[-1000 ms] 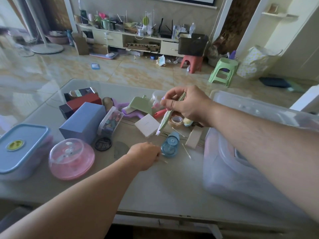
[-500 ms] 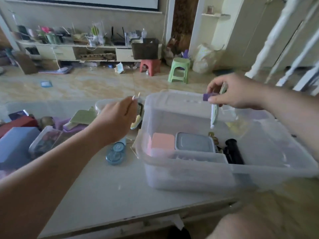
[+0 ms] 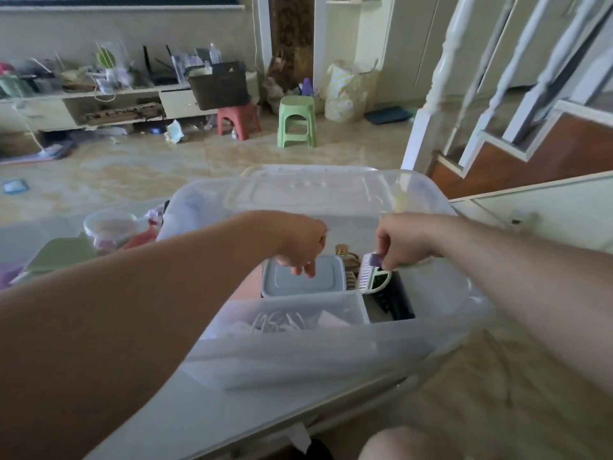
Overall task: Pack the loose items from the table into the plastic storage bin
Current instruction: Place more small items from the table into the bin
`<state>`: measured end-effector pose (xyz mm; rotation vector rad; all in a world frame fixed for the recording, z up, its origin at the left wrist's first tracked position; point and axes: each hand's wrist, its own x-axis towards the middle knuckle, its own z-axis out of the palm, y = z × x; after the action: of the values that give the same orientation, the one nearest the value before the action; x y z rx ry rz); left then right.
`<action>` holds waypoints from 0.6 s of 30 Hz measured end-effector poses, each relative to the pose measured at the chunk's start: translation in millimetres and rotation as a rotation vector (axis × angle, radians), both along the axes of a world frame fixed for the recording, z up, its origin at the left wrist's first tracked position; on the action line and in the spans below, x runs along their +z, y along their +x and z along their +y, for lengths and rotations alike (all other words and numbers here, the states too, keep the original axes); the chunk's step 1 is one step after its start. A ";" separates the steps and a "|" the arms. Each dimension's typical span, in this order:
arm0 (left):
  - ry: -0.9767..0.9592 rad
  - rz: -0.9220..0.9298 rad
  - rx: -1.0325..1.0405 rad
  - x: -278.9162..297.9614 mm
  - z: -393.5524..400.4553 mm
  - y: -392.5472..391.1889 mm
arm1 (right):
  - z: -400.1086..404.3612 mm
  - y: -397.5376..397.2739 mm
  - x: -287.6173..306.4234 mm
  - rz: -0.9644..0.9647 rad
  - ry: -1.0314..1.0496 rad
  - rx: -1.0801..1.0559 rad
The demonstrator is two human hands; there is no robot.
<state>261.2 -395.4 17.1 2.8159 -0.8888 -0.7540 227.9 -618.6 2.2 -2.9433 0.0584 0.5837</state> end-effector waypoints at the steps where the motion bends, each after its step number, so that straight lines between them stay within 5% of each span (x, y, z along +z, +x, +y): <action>1: 0.040 -0.014 -0.037 -5.2 -7.1 2.8 | 2.9 1.5 -1.3 -0.009 -0.097 0.053; 5: 0.183 -0.173 -0.107 -24.9 -11.0 14.2 | 12.0 14.2 5.4 -0.058 -0.198 0.136; 13: 0.078 -0.404 0.218 -64.4 33.7 54.3 | 46.1 56.4 -13.5 -0.251 -0.047 0.134; 18: 0.106 -0.411 0.229 -79.6 39.9 58.0 | 66.0 54.2 -45.9 -0.290 -0.024 0.127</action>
<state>319.3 -355.5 -62.5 3.1543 -0.5617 -0.1993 282.2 -552.6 -43.7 -3.0364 -0.1538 0.1660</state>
